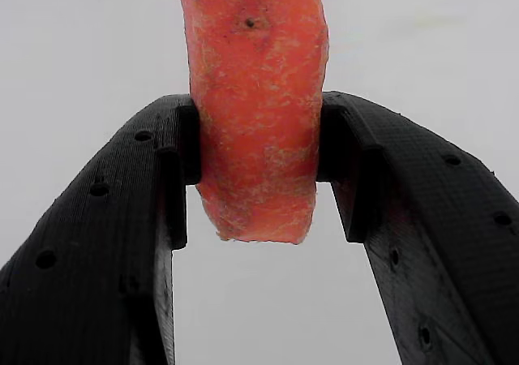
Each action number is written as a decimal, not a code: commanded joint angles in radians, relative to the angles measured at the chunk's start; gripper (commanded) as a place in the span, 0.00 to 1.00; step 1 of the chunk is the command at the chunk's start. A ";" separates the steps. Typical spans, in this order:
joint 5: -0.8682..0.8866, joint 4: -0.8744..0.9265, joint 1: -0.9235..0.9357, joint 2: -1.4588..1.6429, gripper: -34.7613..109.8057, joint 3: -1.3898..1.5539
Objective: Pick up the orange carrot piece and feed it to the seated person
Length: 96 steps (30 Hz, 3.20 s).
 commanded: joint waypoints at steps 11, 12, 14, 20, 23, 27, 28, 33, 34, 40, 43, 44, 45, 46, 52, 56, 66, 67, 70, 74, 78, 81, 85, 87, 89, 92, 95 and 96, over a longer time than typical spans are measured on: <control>0.785 0.012 -0.554 0.193 0.23 -0.115; 0.833 -0.006 -0.586 0.192 0.23 -0.144; 0.922 -0.057 -0.644 0.175 0.23 -0.206; 1.068 -0.259 -0.775 0.078 0.23 -0.399; 1.085 -0.341 -0.821 0.028 0.23 -0.494; 1.103 -0.426 -0.881 -0.063 0.23 -0.623; 1.121 -0.445 -0.891 -0.089 0.23 -0.652; 1.236 -0.526 -0.922 -0.198 0.23 -0.811; 1.258 -0.528 -0.933 -0.212 0.23 -0.839; 1.371 -0.543 -1.006 -0.264 0.23 -0.986; 1.425 -0.545 -1.023 -0.265 0.23 -1.046; 1.443 -0.545 -1.023 -0.265 0.23 -1.066; 1.462 -0.545 -1.023 -0.265 0.23 -1.086; 1.479 -0.545 -1.023 -0.267 0.23 -1.106; 1.555 -0.546 -1.015 -0.301 0.23 -1.220; 1.569 -0.546 -1.014 -0.347 0.23 -1.299; 1.571 -0.546 -1.017 -0.419 0.23 -1.453; 1.571 -0.546 -1.019 -0.426 0.23 -1.463; 1.571 -0.546 -1.019 -0.442 0.23 -1.485; 1.572 -0.546 -1.019 -0.443 0.23 -1.493; 1.572 -0.548 -1.020 -0.443 0.23 -1.493; 1.572 -0.548 -1.017 -0.443 0.23 -1.493; 1.572 -0.548 -1.017 -0.443 0.23 -1.493; 1.572 -0.548 -1.017 -0.443 0.23 -1.493; 1.572 -0.548 -1.015 -0.443 0.23 -1.493; 1.572 -0.548 -1.014 -0.443 0.23 -1.493; 1.572 -0.548 -1.012 -0.443 0.23 -1.493; 1.572 -0.548 -1.012 -0.443 0.23 -1.493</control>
